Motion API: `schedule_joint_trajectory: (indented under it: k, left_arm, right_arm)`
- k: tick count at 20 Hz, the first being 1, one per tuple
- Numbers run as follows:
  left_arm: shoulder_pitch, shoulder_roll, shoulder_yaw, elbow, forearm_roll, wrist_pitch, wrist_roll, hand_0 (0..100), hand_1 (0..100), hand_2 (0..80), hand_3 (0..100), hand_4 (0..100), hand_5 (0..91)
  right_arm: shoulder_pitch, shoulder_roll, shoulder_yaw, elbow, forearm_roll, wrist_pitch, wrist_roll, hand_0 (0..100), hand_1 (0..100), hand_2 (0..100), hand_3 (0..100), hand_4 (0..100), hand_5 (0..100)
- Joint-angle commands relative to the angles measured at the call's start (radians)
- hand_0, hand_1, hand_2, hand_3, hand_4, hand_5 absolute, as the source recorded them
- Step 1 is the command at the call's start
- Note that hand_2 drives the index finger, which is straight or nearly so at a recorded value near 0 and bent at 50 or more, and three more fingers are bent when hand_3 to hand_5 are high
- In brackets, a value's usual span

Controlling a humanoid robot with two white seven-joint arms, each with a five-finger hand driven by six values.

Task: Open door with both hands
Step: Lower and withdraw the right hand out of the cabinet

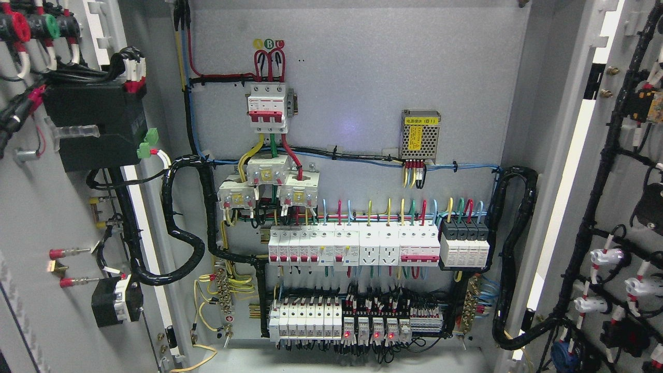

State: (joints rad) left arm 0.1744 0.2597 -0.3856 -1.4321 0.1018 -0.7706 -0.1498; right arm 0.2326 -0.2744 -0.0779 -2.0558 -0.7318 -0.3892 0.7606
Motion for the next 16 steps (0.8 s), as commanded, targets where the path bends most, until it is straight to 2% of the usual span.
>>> schedule_joint_trajectory:
  k: [1,3,4,5,9,13,16]
  left_arm:
    - [0.002,0.064,-0.069,-0.26,-0.007,-0.649,0.026,0,0,0.0,0,0,0.0]
    - [0.01,0.038,-0.069,-0.29,-0.007,-0.743,0.024,0,0,0.0,0,0,0.0]
    - [0.011,0.027,-0.065,-0.304,-0.007,-0.777,0.022,0,0,0.0,0,0,0.0]
    - [0.011,0.018,-0.065,-0.32,-0.007,-0.802,0.022,0,0,0.0,0,0,0.0]
    - [0.001,-0.028,-0.052,-0.396,-0.007,-0.809,0.021,0,0,0.0,0,0,0.0]
    - [-0.012,-0.069,-0.039,-0.502,-0.005,-0.809,0.019,0,0,0.0,0,0,0.0]
    - [-0.015,-0.124,-0.032,-0.559,-0.005,-0.811,0.019,0,0,0.0,0,0,0.0]
  right_arm:
    - [0.034,-0.031,-0.141,-0.035,-0.092,0.0,-0.1,0,0,0,0,0,0]
    - [0.034,-0.034,-0.141,-0.035,-0.092,-0.005,-0.232,0,0,0,0,0,0]
    - [0.033,-0.035,-0.141,-0.035,-0.093,-0.007,-0.272,0,0,0,0,0,0]
    - [0.033,-0.045,-0.141,-0.035,-0.095,-0.007,-0.285,0,0,0,0,0,0]
    - [0.025,-0.071,-0.158,-0.037,-0.095,-0.016,-0.284,0,0,0,0,0,0]
    - [0.025,-0.072,-0.16,-0.037,-0.097,-0.057,-0.282,0,0,0,0,0,0]
    - [0.028,-0.074,-0.16,-0.035,-0.097,-0.059,-0.282,0,0,0,0,0,0]
